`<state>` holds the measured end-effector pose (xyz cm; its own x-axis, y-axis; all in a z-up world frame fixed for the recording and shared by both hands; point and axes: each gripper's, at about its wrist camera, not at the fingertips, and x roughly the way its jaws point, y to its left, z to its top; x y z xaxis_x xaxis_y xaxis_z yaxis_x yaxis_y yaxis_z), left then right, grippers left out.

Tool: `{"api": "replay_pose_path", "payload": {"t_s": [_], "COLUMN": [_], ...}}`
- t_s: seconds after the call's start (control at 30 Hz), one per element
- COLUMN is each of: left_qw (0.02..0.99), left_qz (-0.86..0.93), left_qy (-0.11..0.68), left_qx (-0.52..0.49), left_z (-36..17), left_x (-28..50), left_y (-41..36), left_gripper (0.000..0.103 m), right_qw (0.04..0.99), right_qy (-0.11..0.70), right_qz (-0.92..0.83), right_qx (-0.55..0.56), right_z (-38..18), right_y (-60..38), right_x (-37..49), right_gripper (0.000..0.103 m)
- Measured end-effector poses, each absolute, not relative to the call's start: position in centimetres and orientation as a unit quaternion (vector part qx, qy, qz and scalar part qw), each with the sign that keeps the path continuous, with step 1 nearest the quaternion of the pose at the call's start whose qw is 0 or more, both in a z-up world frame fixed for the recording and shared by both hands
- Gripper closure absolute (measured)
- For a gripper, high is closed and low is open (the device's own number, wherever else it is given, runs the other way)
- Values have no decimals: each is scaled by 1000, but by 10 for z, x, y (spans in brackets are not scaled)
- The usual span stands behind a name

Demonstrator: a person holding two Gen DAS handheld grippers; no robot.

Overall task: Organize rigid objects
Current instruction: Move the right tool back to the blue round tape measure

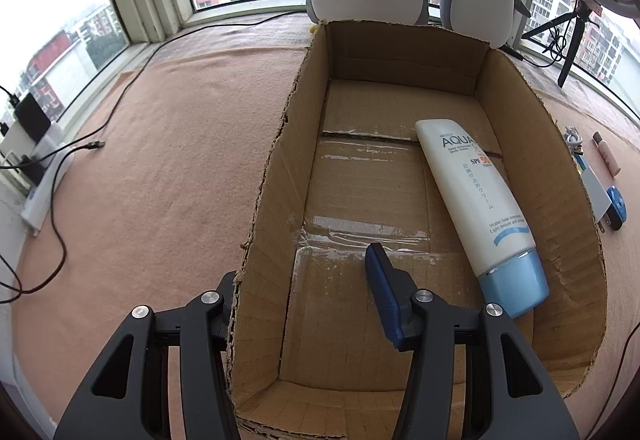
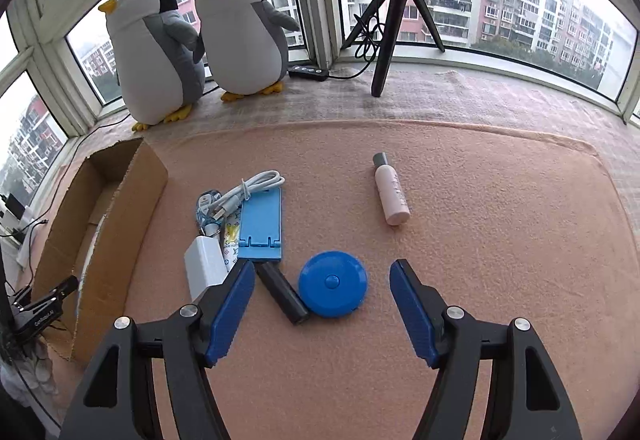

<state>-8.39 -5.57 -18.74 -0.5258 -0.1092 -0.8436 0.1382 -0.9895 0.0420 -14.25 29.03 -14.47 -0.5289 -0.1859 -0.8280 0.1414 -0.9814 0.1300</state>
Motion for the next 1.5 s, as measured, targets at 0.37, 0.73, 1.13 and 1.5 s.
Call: {"api": "replay_pose_path", "payload": {"t_s": [0.37,0.73,1.13,1.5], "left_qw": [71,71,71,70], "left_qz": [-873,-873,-873,-873], "left_qy": [16,17,17,18], "left_qx": [482,482,482,481], "left_z": [-187,-188,-188,-188], "left_x": [-84,-84,-85,-84], "left_y": [-56,-56,-55,-54], "left_gripper": [51,51,51,51], "right_qw": [58,60,66,68], "right_qy": [-28,23,49,42], "right_qz": [-858,-850,-841,-840], "right_qx": [510,523,535,536], "right_z": [-175,-188,-195,-194], "right_y": [301,280,268,281], "right_x": [-167,-174,-168,-161], "right_gripper": [37,37,37,51]}}
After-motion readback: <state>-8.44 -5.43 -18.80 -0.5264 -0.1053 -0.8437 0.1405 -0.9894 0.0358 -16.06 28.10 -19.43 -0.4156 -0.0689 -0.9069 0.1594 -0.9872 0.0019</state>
